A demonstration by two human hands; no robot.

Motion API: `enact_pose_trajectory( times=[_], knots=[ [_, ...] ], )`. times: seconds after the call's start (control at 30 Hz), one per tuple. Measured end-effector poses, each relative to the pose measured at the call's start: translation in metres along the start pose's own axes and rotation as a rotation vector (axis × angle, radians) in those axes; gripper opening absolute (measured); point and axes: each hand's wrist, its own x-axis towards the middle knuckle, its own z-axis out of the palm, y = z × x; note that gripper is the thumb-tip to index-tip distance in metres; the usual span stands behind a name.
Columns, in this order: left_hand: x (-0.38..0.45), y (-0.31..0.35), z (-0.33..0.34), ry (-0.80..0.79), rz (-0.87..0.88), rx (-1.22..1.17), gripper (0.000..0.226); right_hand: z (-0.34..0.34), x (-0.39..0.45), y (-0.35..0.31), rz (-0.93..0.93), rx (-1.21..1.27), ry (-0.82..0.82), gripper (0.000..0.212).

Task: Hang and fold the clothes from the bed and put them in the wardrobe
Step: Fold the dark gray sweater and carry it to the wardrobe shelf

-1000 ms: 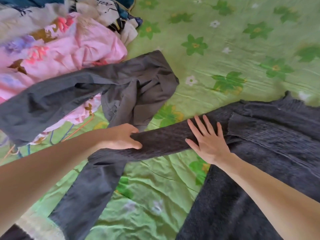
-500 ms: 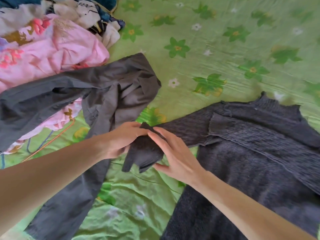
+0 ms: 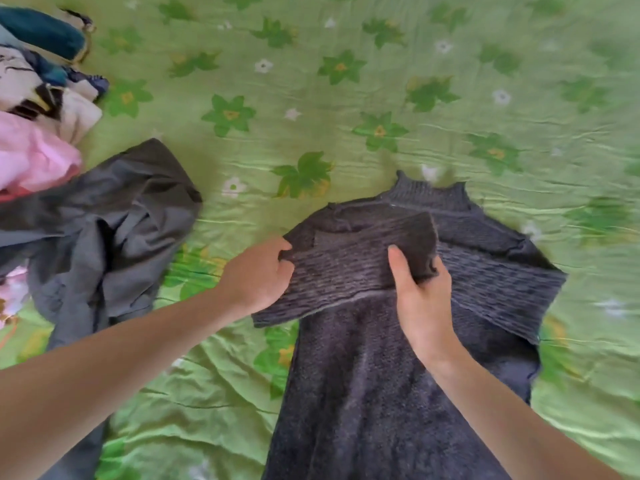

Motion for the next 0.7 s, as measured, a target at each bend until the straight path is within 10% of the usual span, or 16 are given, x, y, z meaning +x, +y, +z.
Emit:
enact_pose_trajectory(
  times=[0.13, 0.43, 0.7],
  knots=[
    [0.024, 0.006, 0.018, 0.058, 0.143, 0.399, 0.035, -0.072, 0.030, 0.001, 0.100, 0.023, 0.225, 0.011],
    [0.054, 0.020, 0.016, 0.079, 0.477, 0.418, 0.051, -0.192, 0.054, 0.028, 0.237, -0.167, 0.377, 0.006],
    [0.101, 0.048, 0.007, 0.275, 0.762, 0.613, 0.045, -0.223, 0.052, 0.051, 0.061, -0.852, 0.465, 0.028]
  ],
)
